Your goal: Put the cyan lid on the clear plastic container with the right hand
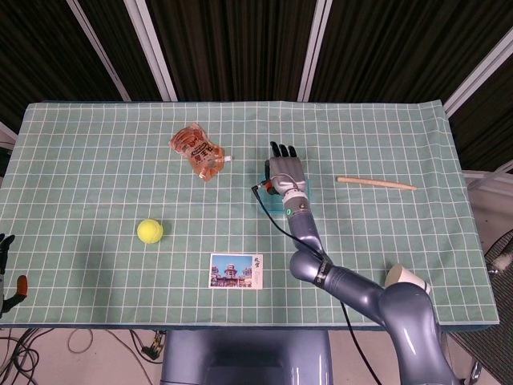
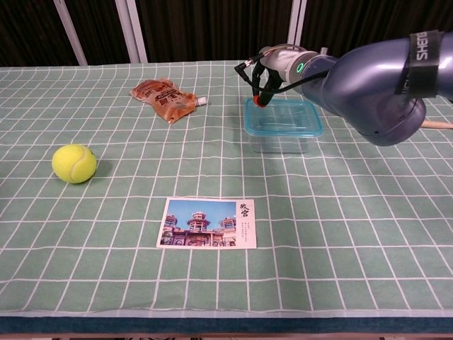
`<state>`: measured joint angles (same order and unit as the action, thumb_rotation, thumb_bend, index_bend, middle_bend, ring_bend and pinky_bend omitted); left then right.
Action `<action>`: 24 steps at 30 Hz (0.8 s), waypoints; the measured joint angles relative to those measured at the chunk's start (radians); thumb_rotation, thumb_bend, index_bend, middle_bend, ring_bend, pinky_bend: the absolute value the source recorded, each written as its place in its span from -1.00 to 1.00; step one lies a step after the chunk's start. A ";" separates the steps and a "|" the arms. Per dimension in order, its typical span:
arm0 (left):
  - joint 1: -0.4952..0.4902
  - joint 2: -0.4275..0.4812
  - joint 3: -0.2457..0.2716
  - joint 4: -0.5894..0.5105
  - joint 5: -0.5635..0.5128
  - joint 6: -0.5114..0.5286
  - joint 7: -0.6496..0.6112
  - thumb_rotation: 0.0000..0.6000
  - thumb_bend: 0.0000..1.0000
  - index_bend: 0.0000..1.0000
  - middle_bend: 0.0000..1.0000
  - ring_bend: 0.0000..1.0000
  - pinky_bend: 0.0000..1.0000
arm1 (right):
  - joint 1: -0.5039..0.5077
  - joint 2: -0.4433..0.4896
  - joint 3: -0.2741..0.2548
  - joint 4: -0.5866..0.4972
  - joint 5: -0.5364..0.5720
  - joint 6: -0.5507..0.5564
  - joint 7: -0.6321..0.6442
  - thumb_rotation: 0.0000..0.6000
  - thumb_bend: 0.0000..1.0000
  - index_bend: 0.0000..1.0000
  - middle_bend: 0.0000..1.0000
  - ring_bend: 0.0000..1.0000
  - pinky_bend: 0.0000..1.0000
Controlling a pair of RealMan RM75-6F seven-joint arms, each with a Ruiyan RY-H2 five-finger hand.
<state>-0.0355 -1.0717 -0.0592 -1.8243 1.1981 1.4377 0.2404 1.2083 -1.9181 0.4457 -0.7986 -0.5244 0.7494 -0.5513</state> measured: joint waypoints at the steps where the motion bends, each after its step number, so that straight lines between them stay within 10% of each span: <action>1: 0.000 0.001 0.000 0.000 0.000 -0.001 0.000 1.00 0.01 -0.90 -1.00 -1.00 -1.00 | 0.004 -0.006 0.001 0.011 0.002 -0.004 -0.002 1.00 -0.05 0.21 -1.00 -1.00 -1.00; 24: -0.001 0.002 -0.002 -0.002 -0.015 -0.004 0.002 1.00 0.01 -0.90 -1.00 -1.00 -1.00 | 0.039 -0.067 0.029 0.173 -0.015 -0.087 0.019 1.00 -0.05 0.21 -1.00 -1.00 -1.00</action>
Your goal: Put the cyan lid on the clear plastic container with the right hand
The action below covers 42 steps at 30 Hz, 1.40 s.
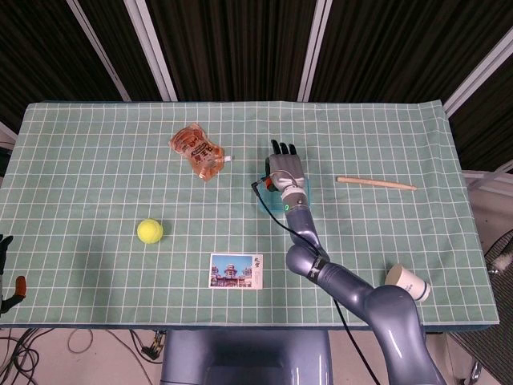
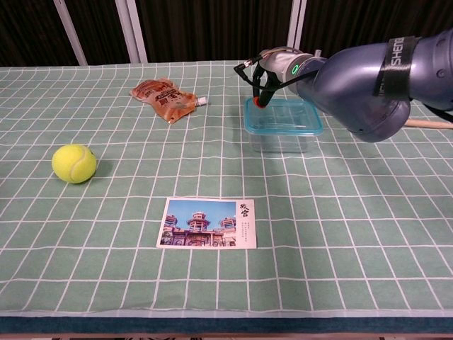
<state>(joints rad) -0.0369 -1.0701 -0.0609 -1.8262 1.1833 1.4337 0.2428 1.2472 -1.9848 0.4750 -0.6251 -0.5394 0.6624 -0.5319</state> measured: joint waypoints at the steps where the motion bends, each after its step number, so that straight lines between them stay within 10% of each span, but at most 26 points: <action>1: 0.000 0.000 0.000 0.000 0.000 0.000 0.000 1.00 0.01 -0.90 -1.00 -1.00 -1.00 | -0.001 -0.002 0.000 0.005 0.000 -0.004 0.000 1.00 -0.05 0.21 -1.00 -1.00 -1.00; 42: 0.000 0.002 0.001 -0.001 -0.002 0.000 -0.005 1.00 0.01 -0.90 -1.00 -1.00 -1.00 | -0.014 -0.025 -0.027 0.063 0.057 -0.103 -0.115 1.00 -0.05 0.21 -1.00 -1.00 -1.00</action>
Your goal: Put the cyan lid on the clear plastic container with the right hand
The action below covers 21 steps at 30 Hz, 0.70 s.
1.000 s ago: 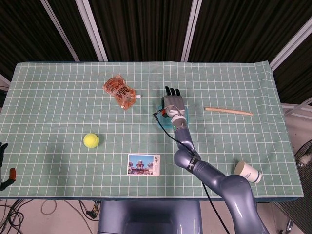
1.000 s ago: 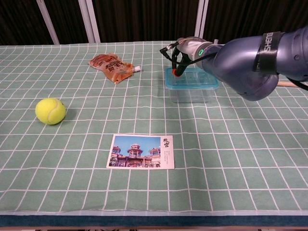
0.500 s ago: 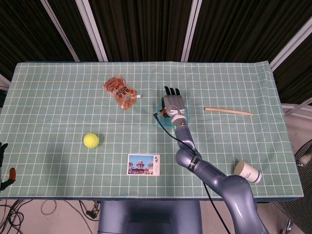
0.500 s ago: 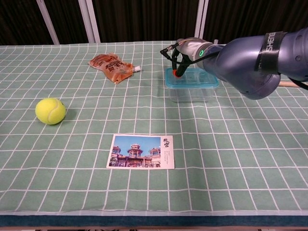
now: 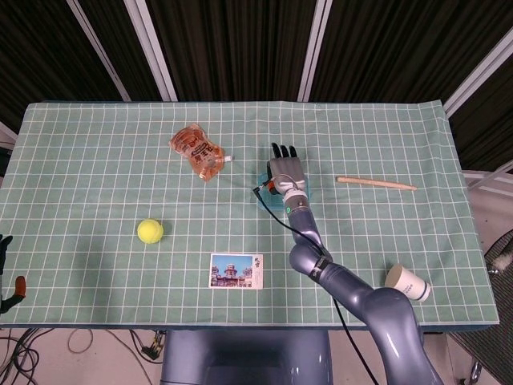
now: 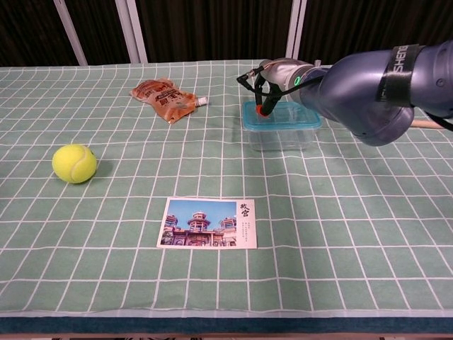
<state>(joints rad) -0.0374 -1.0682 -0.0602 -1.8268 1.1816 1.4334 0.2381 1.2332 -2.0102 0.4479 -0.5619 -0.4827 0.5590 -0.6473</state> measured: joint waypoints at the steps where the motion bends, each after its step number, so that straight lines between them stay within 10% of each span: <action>1: 0.000 0.000 0.000 0.000 0.000 0.000 0.000 1.00 0.01 -0.90 -1.00 -1.00 -1.00 | 0.000 0.000 -0.002 0.000 0.004 -0.002 -0.005 1.00 -0.05 0.21 -1.00 -1.00 -1.00; 21: 0.000 -0.001 -0.001 0.002 0.002 0.003 -0.001 1.00 0.01 -0.90 -1.00 -1.00 -1.00 | 0.013 0.000 0.009 0.000 0.029 0.003 -0.003 1.00 -0.05 0.12 -1.00 -1.00 -1.00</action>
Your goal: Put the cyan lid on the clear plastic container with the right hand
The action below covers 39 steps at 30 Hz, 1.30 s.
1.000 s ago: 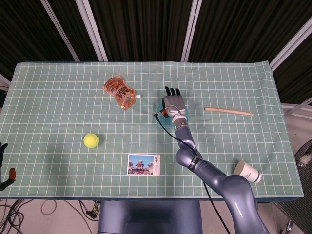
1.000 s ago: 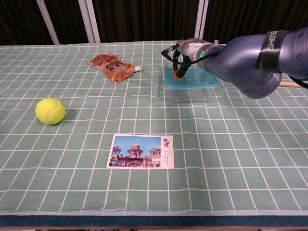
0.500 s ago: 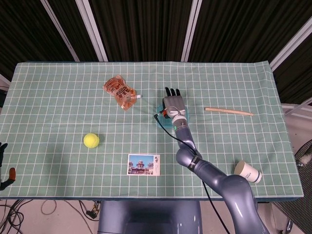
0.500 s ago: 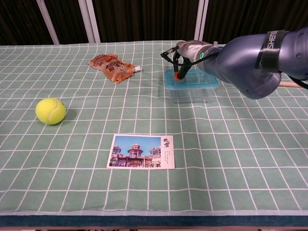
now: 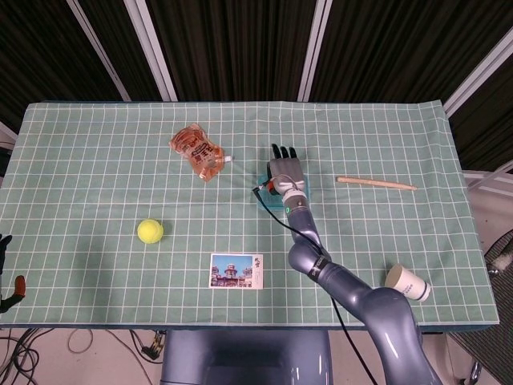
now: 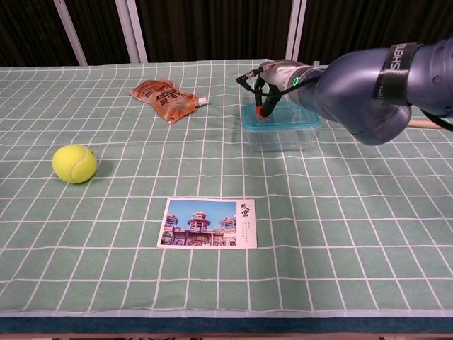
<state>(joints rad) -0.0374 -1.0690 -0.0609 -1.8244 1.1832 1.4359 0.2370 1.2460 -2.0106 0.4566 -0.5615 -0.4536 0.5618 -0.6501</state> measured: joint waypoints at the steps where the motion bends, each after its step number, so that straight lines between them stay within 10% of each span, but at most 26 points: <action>1: 0.000 0.000 0.000 0.000 0.001 0.001 0.000 1.00 0.01 -0.90 -1.00 -1.00 -1.00 | 0.002 0.004 0.007 -0.007 -0.010 0.010 0.018 1.00 -0.05 -0.01 -1.00 -1.00 -1.00; 7: 0.000 -0.002 0.001 0.004 0.004 0.002 0.000 1.00 0.01 -0.90 -1.00 -1.00 -1.00 | -0.003 0.055 0.044 -0.093 -0.084 0.095 0.126 1.00 -0.23 -0.83 -1.00 -1.00 -1.00; 21: 0.006 -0.018 0.007 0.031 0.078 0.044 -0.001 1.00 0.01 -0.90 -1.00 -1.00 -1.00 | -0.191 0.352 0.008 -0.671 -0.207 0.355 0.141 1.00 -0.28 -0.87 -1.00 -1.00 -1.00; 28: 0.013 -0.038 0.009 0.066 0.149 0.096 -0.011 1.00 0.01 -0.90 -1.00 -1.00 -1.00 | -0.431 0.572 -0.119 -1.059 -0.392 0.597 0.160 1.00 -0.28 -0.88 -1.00 -1.00 -1.00; 39: 0.026 -0.053 0.016 0.083 0.213 0.138 -0.003 1.00 0.01 -0.90 -1.00 -1.00 -1.00 | -0.797 0.727 -0.419 -1.202 -0.793 0.967 0.265 1.00 -0.28 -0.88 -1.00 -1.00 -1.00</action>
<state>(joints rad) -0.0116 -1.1224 -0.0452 -1.7410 1.3961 1.5744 0.2337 0.4486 -1.2834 0.0372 -1.7635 -1.2464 1.5289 -0.3851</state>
